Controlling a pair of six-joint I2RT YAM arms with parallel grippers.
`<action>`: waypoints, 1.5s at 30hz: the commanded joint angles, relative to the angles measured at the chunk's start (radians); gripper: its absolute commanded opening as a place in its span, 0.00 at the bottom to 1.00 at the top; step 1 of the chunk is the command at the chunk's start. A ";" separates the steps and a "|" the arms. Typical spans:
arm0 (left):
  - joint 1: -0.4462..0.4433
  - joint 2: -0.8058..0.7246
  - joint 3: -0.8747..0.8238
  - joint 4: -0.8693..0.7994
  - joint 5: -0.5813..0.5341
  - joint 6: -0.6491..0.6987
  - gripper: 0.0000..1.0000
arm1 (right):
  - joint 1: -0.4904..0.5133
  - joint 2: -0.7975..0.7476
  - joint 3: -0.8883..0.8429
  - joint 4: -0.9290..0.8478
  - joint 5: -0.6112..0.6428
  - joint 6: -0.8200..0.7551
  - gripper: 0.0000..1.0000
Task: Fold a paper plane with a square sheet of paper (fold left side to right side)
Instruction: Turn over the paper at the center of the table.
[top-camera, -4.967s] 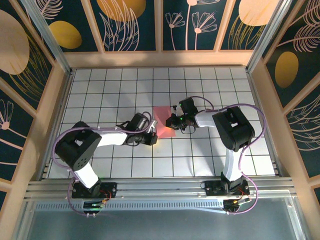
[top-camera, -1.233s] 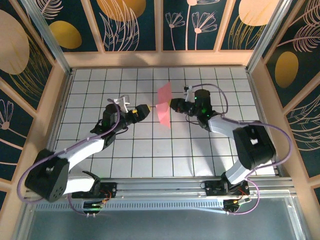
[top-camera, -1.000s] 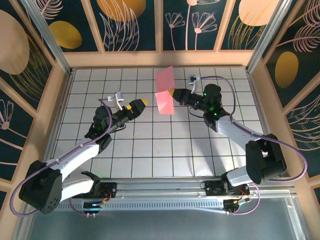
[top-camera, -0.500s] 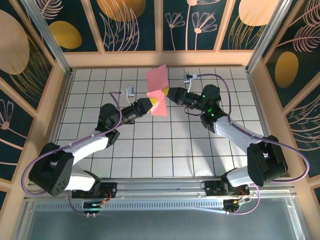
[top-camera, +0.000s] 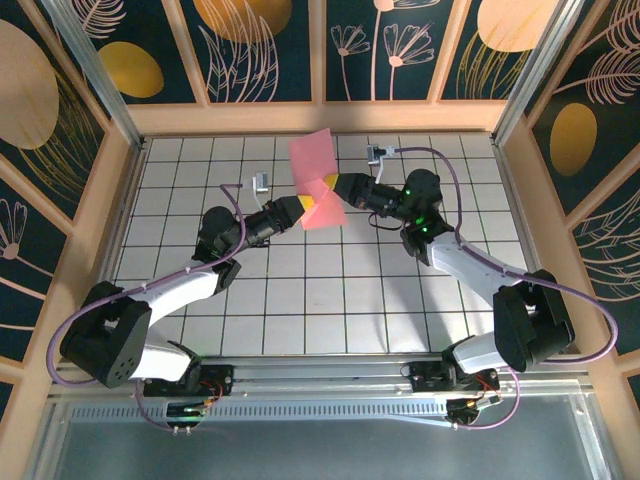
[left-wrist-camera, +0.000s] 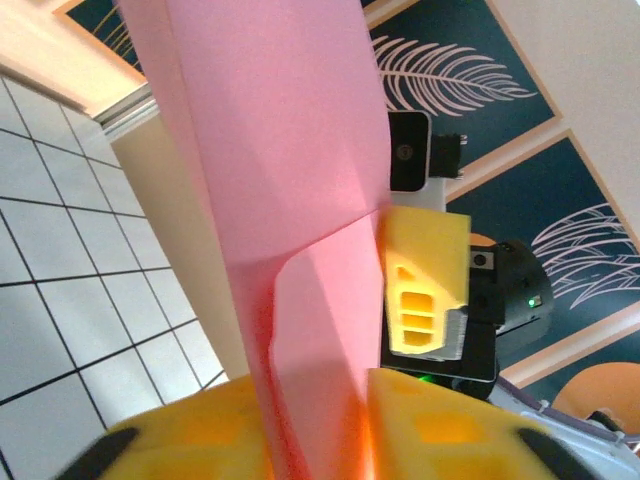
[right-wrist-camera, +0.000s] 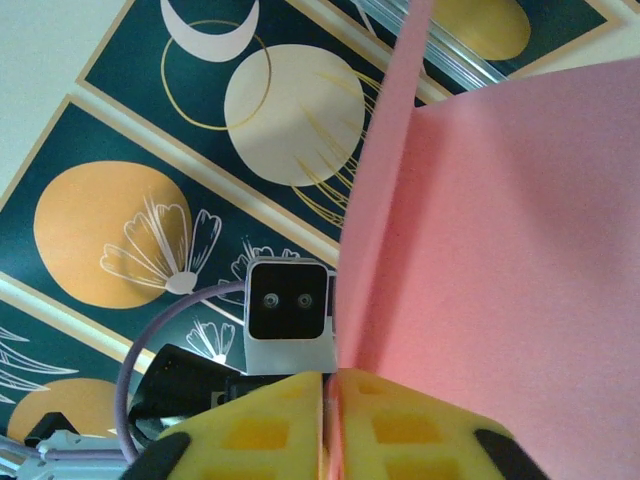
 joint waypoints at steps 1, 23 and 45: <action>-0.001 -0.028 0.024 -0.021 -0.012 0.037 0.16 | 0.004 -0.013 -0.014 0.022 -0.014 -0.013 0.18; -0.196 0.132 0.757 -1.966 -0.766 0.691 0.00 | -0.123 -0.199 0.033 -1.051 1.028 -0.663 0.71; -0.430 0.815 1.108 -2.327 -1.146 0.251 0.00 | -0.279 -0.240 -0.113 -0.960 0.868 -0.630 0.76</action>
